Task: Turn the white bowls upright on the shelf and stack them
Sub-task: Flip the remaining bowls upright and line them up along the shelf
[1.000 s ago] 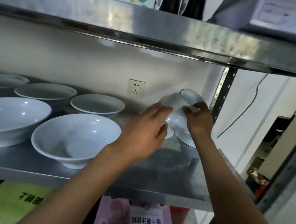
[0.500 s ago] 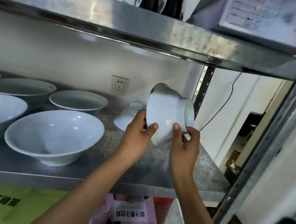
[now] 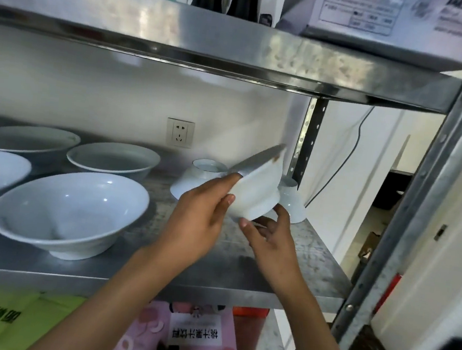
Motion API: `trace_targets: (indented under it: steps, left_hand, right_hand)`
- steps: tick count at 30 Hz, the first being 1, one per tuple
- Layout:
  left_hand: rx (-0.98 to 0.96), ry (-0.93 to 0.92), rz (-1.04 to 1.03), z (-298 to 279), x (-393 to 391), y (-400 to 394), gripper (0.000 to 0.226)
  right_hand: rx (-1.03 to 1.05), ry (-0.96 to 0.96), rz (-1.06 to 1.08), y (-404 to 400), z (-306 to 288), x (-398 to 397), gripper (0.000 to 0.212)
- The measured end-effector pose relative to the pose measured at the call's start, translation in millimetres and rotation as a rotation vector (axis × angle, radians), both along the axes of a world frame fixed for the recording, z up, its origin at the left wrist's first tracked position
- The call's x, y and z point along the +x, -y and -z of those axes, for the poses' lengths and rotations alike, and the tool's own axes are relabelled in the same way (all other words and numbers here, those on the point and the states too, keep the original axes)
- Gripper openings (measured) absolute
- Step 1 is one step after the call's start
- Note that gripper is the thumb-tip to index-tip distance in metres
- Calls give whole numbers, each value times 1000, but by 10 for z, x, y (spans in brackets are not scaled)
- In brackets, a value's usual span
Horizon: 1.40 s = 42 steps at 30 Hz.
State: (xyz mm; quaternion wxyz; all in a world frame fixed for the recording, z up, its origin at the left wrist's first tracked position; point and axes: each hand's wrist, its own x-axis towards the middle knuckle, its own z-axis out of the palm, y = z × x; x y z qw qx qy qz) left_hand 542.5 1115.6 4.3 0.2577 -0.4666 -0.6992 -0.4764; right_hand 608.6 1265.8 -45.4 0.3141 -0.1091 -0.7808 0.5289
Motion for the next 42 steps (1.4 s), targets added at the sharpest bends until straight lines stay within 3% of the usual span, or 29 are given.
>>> trace_targets:
  steps: [4, 9, 13, 27, 32, 37, 42]
  left_hand:
    - [-204, -296, -175, -25, 0, 82, 45]
    - [-409, -421, -222, -3, -47, 192, 61]
    - [-502, -447, -256, 29, -18, 268, 62]
    - [-607, -416, -230, 232, 143, 402, 62]
    - [-640, -338, -182, 239, 169, 588, 69]
    - [-720, -226, -77, 172, 203, 656, 57]
    - [-648, -48, -40, -69, 138, 728, 45]
  right_hand:
    - [-40, -5, 41, -235, 56, 80, 54]
    - [-192, -164, 248, -476, -44, 35, 36]
    - [-147, -137, 312, -617, -142, -32, 34]
    - [2, -21, 305, -595, -426, -564, 27]
    - [65, 30, 228, -578, -507, -757, 29]
    - [117, 45, 112, -535, -507, -916, 29]
    - [173, 28, 49, -549, -557, -1083, 23]
